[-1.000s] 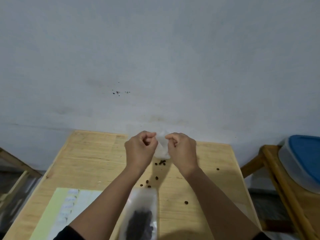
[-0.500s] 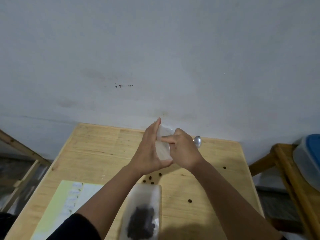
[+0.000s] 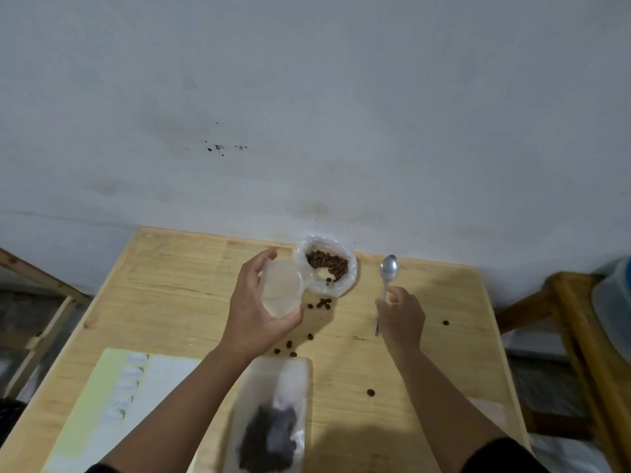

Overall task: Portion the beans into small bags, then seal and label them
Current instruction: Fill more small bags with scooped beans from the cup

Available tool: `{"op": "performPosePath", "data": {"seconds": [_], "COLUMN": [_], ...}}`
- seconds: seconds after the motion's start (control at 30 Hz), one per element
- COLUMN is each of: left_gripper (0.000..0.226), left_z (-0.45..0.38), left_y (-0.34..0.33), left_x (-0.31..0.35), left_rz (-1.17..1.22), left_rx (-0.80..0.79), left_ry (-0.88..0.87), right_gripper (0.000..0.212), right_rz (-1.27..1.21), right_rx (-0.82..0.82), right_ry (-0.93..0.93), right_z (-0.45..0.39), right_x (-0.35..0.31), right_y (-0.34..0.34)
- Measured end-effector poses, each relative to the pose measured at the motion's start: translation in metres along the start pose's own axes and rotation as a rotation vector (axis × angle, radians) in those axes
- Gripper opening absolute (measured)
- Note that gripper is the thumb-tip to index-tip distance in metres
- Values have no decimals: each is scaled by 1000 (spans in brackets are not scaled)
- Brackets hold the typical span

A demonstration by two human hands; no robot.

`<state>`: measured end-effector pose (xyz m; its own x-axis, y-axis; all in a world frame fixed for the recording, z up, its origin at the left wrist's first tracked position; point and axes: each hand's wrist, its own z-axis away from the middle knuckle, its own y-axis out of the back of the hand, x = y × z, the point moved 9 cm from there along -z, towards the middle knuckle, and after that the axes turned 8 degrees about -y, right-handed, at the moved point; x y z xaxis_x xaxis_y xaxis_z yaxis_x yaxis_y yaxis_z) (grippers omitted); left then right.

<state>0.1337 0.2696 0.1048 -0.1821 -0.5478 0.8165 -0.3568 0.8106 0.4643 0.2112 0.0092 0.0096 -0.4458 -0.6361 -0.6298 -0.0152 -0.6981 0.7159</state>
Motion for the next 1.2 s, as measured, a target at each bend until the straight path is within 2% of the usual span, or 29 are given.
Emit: {"op": "performPosePath", "data": {"seconds": [0.17,0.3,0.43,0.53,0.63,0.7,0.8,0.87,0.93,1.07,1.2], "left_gripper": [88,89,90,93,96,99,103,103,100,107,107], "left_z": [2,1,-1,-4,-8,-10,-14,-15,-14,-12,-13], "left_y": [6,8,3,-6,-17,-23,-29,-34,-39,-47,-57], "left_x": [-12,-22,-29,-36,-45,-49,-53,-57,-62,-70,-76], "left_rz": [-11,-26,-3,17,52,74,90,92,87,101,113], "left_rx": [16,13,15,-11,-62,-82,-91,-104,-124,-175,-200], "left_ry": [45,82,106,129,162,187,202,206,219,262,283], "right_gripper": [22,25,18,16,15,14,15,10,7,22,22], "right_rz": [0,-91,-118,-226,-364,-428,-620,-624,-537,-343,-147], "right_rx": [66,87,113,187,152,72,-151,-241,-211,-47,90], "right_ry": [-35,-276,-265,-211,-108,-36,76,180,232,343,412], "right_z": [-7,-10,-6,6,22,34,52,61,61,52,43], "right_x": [17,27,27,20,2,-15,-42,-57,-61,-63,-63], "right_y": [-20,-24,-16,8,23,28,23,17,11,0,-13]}}
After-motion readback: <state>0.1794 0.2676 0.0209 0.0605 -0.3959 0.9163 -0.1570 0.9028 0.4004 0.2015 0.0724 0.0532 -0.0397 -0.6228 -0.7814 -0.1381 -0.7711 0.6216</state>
